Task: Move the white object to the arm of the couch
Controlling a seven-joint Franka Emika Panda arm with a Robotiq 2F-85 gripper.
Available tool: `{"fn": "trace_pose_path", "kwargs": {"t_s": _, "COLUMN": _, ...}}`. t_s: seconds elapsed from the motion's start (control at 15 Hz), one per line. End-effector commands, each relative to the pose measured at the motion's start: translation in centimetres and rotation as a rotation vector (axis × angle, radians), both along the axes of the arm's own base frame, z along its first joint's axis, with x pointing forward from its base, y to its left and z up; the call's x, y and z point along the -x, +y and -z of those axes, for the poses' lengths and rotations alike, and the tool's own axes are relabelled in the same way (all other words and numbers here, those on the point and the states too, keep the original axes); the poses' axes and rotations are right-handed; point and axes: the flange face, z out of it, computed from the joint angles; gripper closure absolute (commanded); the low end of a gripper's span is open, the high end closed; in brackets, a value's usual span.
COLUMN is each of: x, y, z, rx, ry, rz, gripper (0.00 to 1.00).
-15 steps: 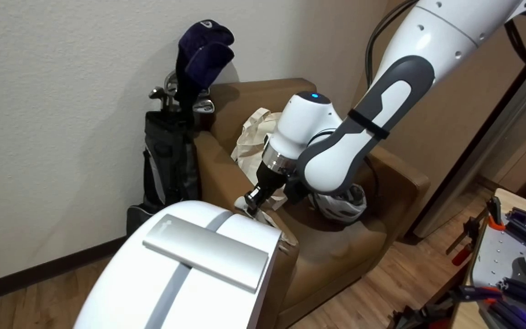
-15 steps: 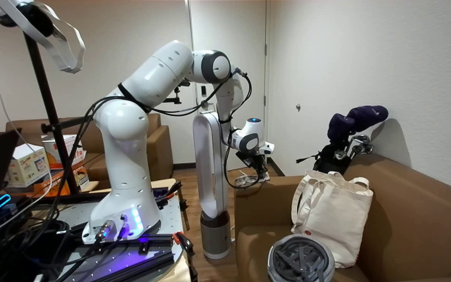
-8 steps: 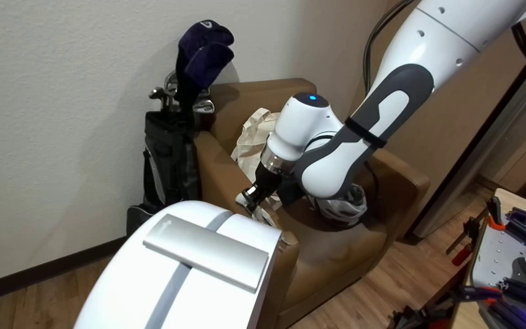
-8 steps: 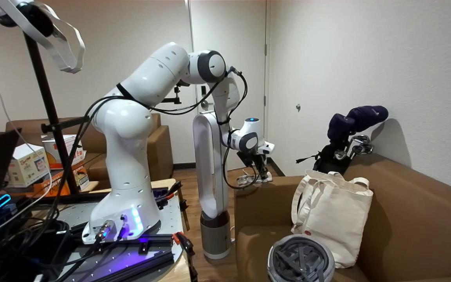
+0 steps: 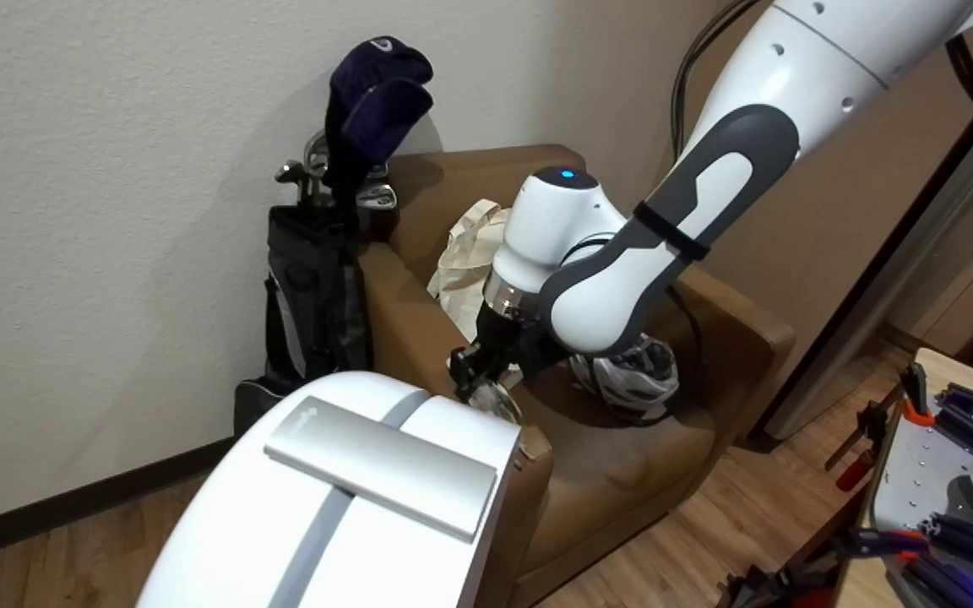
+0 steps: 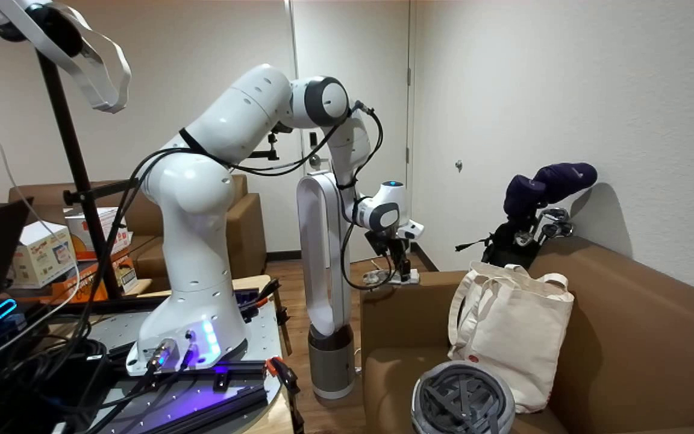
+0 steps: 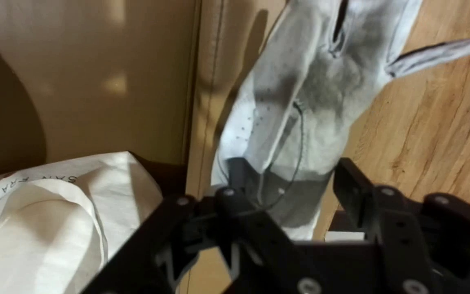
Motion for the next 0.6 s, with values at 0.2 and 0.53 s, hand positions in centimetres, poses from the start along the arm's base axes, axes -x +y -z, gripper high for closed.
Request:
{"fn": "trace_pose_path", "kwargs": {"t_s": 0.2, "x": -0.4, "y": -0.5, "z": -4.6, "rx": 0.059, "ry": 0.105, "rz": -0.018, "gripper": 0.00}}
{"fn": "trace_pose_path", "kwargs": {"t_s": 0.53, "x": 1.1, "y": 0.9, "z": -8.8, "rx": 0.103, "ry": 0.254, "rz": -0.136, "gripper": 0.00}}
